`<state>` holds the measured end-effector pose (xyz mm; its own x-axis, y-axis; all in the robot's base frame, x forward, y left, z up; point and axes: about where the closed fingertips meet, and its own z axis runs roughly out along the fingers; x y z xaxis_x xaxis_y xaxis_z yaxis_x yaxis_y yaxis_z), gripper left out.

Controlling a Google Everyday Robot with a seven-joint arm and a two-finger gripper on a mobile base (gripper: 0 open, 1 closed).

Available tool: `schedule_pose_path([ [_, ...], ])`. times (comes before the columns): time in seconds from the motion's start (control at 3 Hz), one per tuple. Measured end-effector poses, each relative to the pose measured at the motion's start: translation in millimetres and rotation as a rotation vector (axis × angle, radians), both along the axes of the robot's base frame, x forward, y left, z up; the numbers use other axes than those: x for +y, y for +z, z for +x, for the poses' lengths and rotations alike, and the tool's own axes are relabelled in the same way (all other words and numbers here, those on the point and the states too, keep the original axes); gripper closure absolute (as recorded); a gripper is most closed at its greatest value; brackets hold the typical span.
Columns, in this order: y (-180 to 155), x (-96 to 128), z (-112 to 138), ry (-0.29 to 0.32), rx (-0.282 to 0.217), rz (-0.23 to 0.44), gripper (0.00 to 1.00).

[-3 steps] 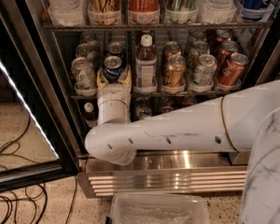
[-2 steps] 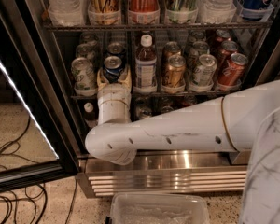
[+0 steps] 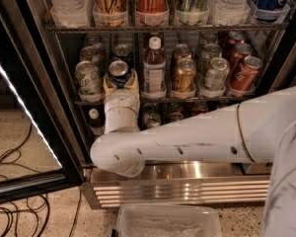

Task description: Pick pepsi can from middle shelf of fridge

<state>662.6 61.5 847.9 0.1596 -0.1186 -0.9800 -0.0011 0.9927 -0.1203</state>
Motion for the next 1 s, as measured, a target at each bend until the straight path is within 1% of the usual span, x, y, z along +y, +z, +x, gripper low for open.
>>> schedule_pose_path([
  [0.33,25.5,2.7,-15.5,0.011,-0.061,-0.014,1.00],
  [0.67,56.9,6.9,-35.5,0.038,-0.125,-0.015,1.00],
  [1.0,79.6,10.9,-52.8,0.098,-0.139,0.014,1.00],
])
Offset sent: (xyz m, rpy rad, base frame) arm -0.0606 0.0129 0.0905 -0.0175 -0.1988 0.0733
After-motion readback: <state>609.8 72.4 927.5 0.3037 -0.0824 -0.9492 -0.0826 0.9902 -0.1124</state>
